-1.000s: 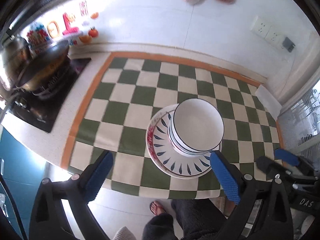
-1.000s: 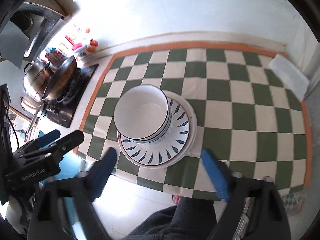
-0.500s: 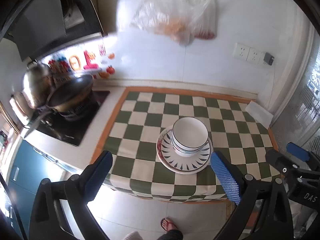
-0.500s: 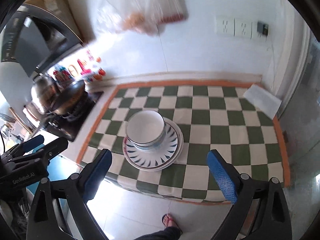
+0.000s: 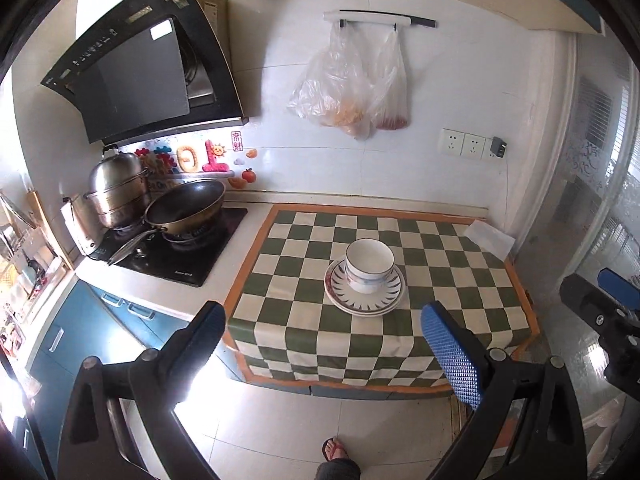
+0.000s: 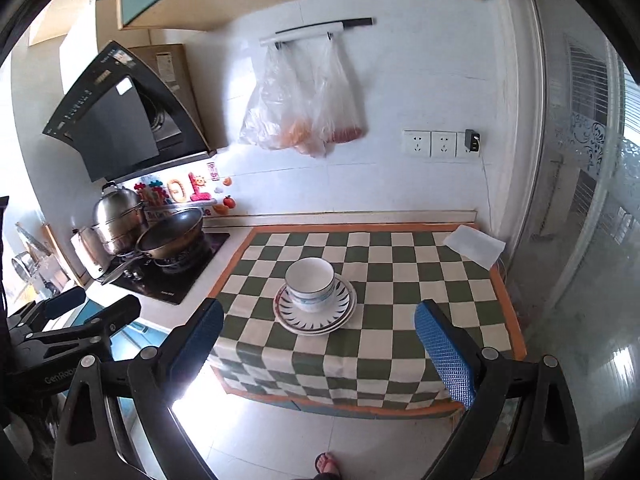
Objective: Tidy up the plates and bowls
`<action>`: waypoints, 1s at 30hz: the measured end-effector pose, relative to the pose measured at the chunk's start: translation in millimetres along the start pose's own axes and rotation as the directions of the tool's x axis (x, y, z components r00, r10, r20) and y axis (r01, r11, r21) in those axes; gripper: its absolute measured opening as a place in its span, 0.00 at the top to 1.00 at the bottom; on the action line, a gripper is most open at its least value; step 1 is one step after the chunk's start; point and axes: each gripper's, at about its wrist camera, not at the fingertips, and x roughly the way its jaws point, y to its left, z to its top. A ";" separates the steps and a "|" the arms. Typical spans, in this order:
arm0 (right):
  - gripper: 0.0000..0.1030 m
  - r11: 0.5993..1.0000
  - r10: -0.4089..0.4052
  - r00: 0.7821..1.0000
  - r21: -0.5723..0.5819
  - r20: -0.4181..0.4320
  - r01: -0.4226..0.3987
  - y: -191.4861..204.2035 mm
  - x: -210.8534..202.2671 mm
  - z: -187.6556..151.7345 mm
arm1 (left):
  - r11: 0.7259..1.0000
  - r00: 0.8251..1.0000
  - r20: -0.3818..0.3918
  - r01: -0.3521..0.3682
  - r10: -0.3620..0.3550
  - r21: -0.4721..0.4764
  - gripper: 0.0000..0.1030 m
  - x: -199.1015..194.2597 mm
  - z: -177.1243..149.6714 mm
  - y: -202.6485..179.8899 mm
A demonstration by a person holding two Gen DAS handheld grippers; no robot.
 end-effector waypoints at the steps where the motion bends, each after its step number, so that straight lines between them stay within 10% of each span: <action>1: 0.04 1.000 -0.001 1.000 -0.004 0.004 0.001 3.6 -10.8 -2.8 | 1.000 1.000 0.005 -0.003 0.003 0.001 0.03 -8.3 -2.6 2.2; 12: 0.04 0.999 -0.050 0.996 -0.009 0.075 0.051 38.5 -85.5 -18.1 | 1.000 0.997 0.080 -0.012 0.010 0.016 0.03 -60.9 -14.3 27.1; 30: 0.04 0.996 -0.089 0.993 0.001 0.082 0.089 80.6 -89.6 -27.0 | 1.000 0.996 0.087 0.002 -0.004 0.031 0.03 -72.2 -23.7 58.7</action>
